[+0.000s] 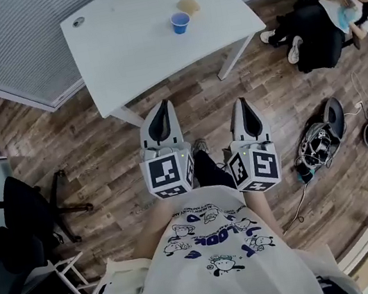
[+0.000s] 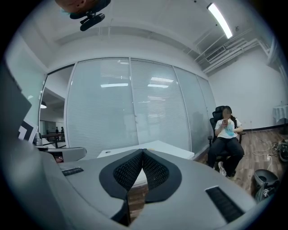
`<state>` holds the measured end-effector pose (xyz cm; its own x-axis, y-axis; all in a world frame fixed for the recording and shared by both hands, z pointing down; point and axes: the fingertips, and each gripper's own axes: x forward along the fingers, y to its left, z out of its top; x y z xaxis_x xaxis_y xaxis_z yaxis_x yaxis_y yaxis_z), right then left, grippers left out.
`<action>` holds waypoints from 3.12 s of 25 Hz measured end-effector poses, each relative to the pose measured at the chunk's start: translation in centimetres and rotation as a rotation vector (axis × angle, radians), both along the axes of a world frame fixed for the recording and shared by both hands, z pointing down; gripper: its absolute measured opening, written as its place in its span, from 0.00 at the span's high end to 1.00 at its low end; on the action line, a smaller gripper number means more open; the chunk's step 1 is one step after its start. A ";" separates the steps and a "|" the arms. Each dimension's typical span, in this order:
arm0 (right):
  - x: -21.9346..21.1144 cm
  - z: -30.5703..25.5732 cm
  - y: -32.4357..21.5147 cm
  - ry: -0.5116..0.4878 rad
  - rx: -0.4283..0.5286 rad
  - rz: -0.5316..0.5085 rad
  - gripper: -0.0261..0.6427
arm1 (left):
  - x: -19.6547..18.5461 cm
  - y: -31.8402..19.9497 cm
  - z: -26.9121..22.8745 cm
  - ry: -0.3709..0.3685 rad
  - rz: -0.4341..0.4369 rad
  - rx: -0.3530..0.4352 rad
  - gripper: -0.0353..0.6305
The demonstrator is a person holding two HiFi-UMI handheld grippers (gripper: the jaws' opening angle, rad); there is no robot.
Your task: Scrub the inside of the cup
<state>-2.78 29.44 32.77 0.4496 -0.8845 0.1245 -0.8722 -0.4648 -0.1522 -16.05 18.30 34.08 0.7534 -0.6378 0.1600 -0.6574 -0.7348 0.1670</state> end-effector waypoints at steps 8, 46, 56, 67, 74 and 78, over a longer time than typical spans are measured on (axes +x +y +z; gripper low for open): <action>5.9 -0.5 -3.9 0.003 0.011 -0.048 0.97 | 5.4 -3.5 -0.7 0.008 -0.051 0.013 0.91; 17.0 3.5 -17.0 -0.063 -0.053 -0.099 0.97 | 12.8 -15.4 2.4 -0.040 -0.157 -0.049 0.91; 20.3 5.5 -23.5 -0.077 -0.107 -0.052 0.97 | 14.6 -22.8 4.3 -0.061 -0.163 -0.091 0.91; 23.1 6.4 -26.8 -0.075 -0.162 -0.035 0.97 | 16.4 -26.9 4.7 -0.080 -0.171 -0.117 0.90; 24.0 7.7 -29.1 -0.081 -0.200 -0.036 0.97 | 15.4 -29.4 5.9 -0.096 -0.203 -0.144 0.90; 24.1 8.3 -29.8 -0.082 -0.224 -0.048 0.97 | 14.8 -29.9 6.3 -0.105 -0.221 -0.155 0.90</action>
